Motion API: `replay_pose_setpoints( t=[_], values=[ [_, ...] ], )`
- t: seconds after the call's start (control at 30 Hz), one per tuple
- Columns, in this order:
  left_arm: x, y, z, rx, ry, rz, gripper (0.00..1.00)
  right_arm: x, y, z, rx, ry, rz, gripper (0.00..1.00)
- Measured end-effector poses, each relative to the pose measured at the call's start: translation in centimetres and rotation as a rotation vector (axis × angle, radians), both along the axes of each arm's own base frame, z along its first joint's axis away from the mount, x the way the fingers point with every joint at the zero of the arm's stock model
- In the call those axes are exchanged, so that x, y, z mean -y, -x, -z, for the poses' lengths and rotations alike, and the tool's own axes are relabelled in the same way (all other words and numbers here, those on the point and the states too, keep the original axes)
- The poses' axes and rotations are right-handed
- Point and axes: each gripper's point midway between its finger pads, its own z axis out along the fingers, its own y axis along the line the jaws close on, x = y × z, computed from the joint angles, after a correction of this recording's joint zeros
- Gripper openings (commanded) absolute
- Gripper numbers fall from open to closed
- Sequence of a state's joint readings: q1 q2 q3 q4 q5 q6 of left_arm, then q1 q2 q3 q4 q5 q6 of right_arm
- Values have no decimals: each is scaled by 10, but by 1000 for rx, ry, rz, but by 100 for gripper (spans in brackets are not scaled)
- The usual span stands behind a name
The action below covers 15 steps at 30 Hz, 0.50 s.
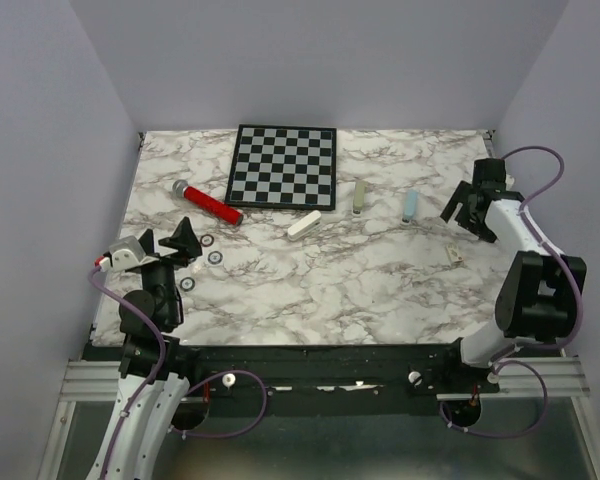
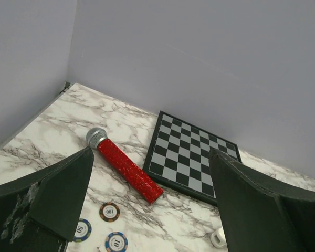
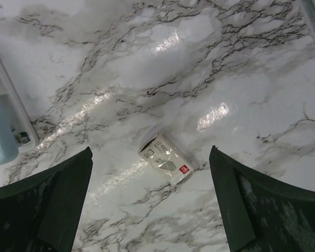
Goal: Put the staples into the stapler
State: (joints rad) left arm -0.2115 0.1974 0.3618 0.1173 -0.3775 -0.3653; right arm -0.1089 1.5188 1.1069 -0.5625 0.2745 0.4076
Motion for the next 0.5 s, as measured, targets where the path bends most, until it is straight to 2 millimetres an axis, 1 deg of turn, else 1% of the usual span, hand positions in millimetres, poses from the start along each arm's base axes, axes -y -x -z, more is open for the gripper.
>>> replay_pose_setpoints(
  t=[0.1, 0.2, 0.37, 0.43, 0.5],
  values=[
    [0, -3, 4, -19, -10, -2, 99, 3, -3, 27, -81, -40, -35, 95],
    [0, -5, 7, -33, -23, -4, 99, -3, -1, 46, -138, -84, -94, 92],
    [1, -8, 10, -49, -41, -8, 99, -16, 1, 65, -191, -143, -198, 87],
    [1, -9, 10, -48, -46, -8, 99, -18, 3, 73, -216, -158, -223, 86],
    [0, -9, 9, -44, -47, -9, 99, -18, 5, 80, -237, -169, -237, 81]
  ],
)
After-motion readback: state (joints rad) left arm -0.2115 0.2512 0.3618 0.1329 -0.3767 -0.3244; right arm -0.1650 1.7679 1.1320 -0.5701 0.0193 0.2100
